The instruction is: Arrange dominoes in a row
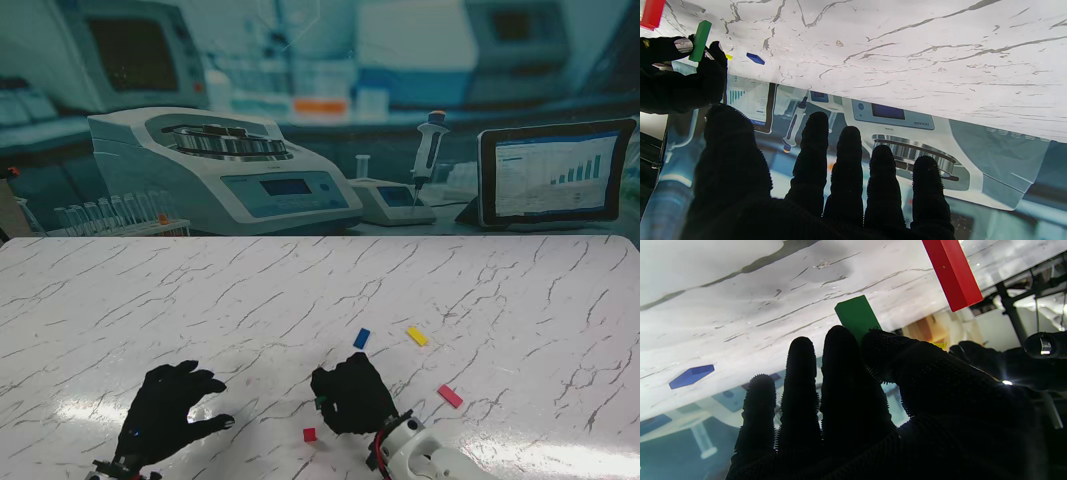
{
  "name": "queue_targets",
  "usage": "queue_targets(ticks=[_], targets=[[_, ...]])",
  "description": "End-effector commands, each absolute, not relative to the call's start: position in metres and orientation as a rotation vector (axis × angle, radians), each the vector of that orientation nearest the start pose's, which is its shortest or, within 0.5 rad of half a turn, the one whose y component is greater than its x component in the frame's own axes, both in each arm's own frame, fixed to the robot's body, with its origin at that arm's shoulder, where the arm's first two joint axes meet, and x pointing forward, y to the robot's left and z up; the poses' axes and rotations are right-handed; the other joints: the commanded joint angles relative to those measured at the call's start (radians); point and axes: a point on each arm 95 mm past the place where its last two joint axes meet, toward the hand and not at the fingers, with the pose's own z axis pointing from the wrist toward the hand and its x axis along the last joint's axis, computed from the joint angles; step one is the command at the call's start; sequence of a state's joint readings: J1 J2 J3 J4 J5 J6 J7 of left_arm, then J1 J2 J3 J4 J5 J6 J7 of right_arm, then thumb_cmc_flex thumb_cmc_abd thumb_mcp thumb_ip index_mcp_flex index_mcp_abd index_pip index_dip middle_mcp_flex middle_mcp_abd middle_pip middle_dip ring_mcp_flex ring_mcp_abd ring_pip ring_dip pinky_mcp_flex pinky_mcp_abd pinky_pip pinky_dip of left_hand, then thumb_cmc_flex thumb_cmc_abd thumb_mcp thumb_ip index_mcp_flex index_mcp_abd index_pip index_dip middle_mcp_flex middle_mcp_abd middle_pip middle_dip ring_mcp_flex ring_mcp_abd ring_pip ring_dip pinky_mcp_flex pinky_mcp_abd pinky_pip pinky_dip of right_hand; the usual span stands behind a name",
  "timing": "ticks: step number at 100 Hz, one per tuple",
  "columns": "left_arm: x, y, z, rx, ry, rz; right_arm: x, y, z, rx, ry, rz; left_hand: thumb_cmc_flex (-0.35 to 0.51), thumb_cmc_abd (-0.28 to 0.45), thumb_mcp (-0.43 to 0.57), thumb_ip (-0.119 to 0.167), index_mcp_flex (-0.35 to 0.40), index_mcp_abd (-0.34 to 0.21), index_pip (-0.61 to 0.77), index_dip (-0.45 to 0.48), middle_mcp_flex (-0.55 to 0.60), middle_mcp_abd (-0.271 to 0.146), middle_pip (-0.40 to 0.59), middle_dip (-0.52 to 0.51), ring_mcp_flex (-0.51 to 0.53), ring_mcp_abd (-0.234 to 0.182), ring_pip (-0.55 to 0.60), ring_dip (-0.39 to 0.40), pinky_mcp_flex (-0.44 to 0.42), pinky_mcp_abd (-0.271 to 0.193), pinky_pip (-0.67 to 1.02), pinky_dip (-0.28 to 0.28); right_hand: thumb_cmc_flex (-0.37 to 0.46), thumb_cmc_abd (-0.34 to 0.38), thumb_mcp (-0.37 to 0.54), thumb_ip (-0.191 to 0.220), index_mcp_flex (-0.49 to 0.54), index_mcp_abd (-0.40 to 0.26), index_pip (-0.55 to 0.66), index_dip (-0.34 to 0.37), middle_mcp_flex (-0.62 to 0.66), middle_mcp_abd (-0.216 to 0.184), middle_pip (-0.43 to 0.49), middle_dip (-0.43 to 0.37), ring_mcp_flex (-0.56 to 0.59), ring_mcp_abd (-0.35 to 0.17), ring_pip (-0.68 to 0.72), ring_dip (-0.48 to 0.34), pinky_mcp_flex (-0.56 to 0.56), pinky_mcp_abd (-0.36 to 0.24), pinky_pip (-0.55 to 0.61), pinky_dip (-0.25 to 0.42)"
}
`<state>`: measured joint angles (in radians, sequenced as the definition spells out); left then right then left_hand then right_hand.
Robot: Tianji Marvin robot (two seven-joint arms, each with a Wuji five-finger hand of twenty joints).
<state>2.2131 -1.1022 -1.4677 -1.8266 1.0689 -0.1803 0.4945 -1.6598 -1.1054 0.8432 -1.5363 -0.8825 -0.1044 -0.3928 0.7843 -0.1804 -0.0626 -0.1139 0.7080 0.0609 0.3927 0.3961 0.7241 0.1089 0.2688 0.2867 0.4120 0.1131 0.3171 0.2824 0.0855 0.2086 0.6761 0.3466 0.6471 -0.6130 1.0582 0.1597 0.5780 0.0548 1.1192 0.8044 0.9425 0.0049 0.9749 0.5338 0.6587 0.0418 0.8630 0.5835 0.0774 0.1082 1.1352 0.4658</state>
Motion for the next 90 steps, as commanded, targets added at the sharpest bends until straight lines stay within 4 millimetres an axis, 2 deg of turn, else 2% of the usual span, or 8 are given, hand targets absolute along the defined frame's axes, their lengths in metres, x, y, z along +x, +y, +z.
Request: queue_targets(ticks=[1, 90], targets=[[0.216, 0.04, -0.363, -1.206, 1.305, -1.658, 0.286, 0.117, -0.404, 1.252, 1.558, 1.916, 0.006, 0.02, -0.008, -0.001, 0.01, -0.009, 0.006, 0.017, 0.022, -0.006, 0.016, 0.014, 0.025, -0.018, 0.006, 0.009, -0.007, 0.001, 0.021, 0.013, 0.007, 0.022, -0.004, 0.023, -0.02, 0.014, 0.041, -0.013, 0.006, -0.012, 0.005, -0.009, -0.005, -0.028, 0.023, 0.0, -0.007, 0.011, 0.023, -0.001], [0.214, 0.041, -0.364, -1.228, 1.295, -1.648, 0.288, 0.124, -0.415, 1.304, 1.558, 1.913, 0.007, 0.022, -0.008, -0.001, 0.008, -0.011, 0.009, 0.017, 0.022, -0.008, 0.017, 0.014, 0.024, -0.02, 0.005, 0.009, -0.006, 0.0, 0.021, 0.014, 0.03, 0.045, -0.038, -0.004, -0.036, 0.011, 0.026, -0.014, -0.012, -0.004, -0.007, -0.008, -0.024, -0.021, 0.019, 0.0, -0.019, 0.018, 0.014, -0.005]])
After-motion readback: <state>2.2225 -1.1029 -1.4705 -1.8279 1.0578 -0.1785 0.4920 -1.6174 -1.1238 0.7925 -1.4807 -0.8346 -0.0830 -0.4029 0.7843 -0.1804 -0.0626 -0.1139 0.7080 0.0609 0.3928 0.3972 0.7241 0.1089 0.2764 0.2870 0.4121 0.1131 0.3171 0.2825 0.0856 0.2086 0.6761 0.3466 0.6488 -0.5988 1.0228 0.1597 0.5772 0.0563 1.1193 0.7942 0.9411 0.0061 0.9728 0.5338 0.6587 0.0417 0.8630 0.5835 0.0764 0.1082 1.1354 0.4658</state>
